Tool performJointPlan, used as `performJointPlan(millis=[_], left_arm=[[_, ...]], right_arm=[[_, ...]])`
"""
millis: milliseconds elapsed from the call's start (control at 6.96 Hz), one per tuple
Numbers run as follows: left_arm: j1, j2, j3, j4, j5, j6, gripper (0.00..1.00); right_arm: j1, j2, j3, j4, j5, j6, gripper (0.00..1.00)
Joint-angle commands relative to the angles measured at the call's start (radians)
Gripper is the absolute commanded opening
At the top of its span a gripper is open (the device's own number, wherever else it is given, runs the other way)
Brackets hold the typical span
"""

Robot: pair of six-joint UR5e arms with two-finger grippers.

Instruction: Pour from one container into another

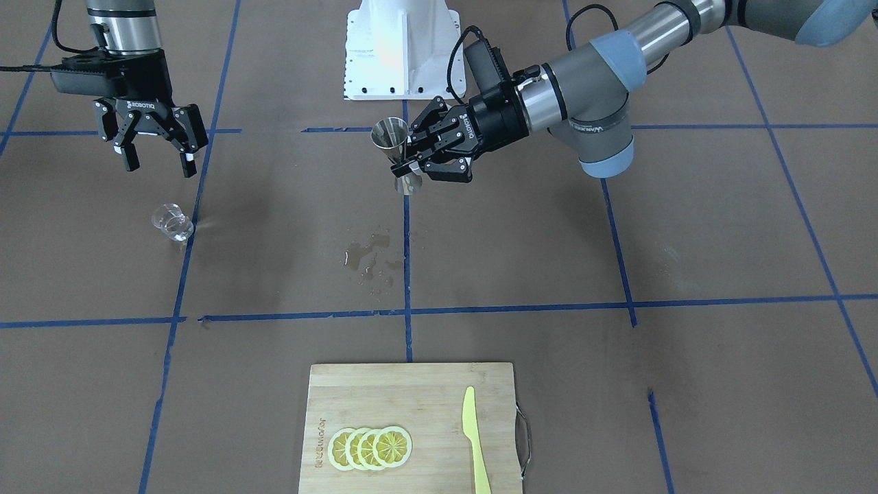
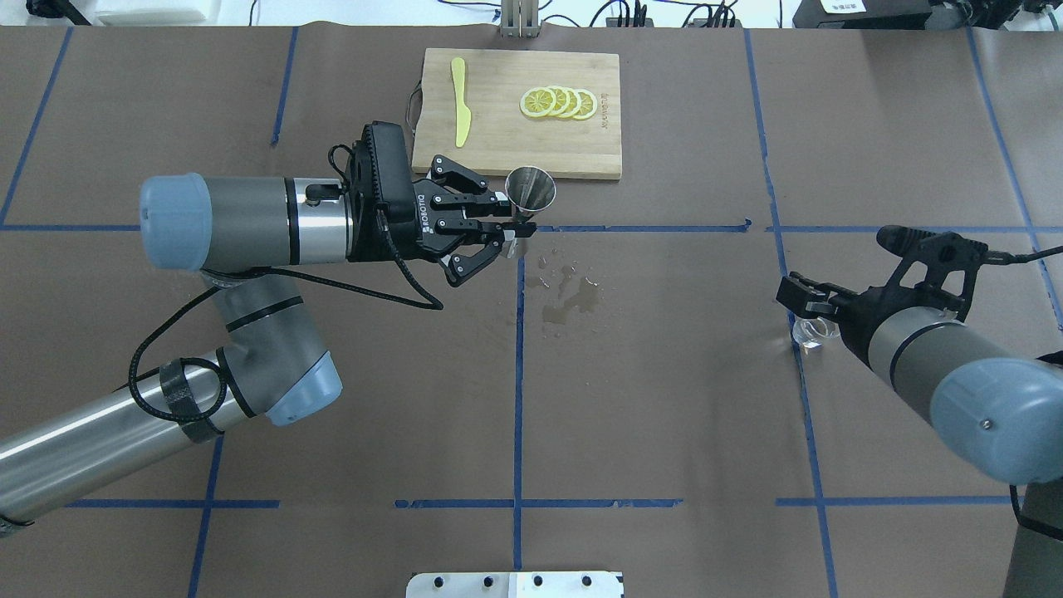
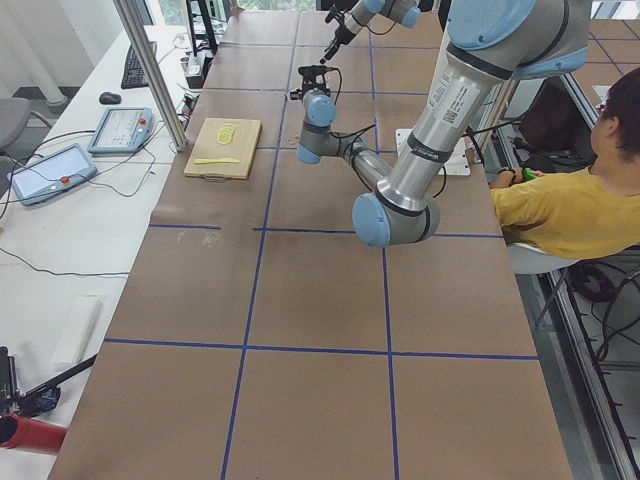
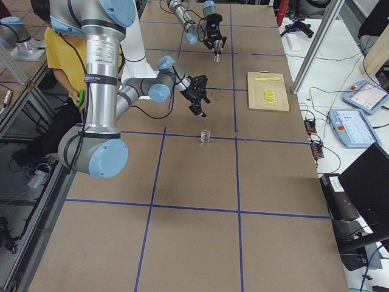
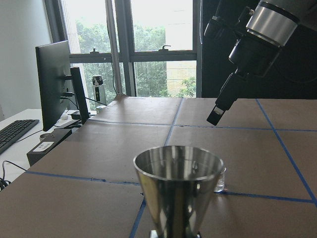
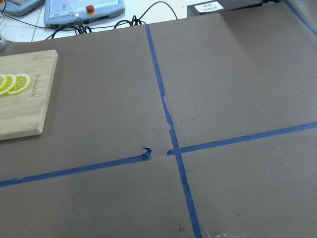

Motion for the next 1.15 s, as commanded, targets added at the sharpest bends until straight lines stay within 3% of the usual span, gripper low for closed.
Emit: performJointPlan(millis=[0,144,287,718,1005], left_arm=[[0.0,0.004,0.0,-0.001,0.0,-0.001,0.0],[0.0,0.007,-0.005,-0.001,0.0,-0.001,0.0],[0.0,0.007,-0.005,-0.001,0.0,-0.001,0.0],[0.006,0.011,-0.006,-0.003,0.021,-0.002,0.0],[0.006,0.011,-0.006,-0.004,0.021,-0.002,0.0]], right_arm=[[-0.084,-0.019,-0.148,0.159,-0.226,0.01,1.0],[-0.114,-0.048,-0.246,0.306,-0.318,0.0,1.0],[-0.14,-0.05,-0.299,0.364,-0.386,0.001,1.0],[-0.203,-0.041,-0.375,0.378,-0.512,0.018,1.0],[-0.228,-0.036,-0.51,0.557,-0.584,0.004,1.0]])
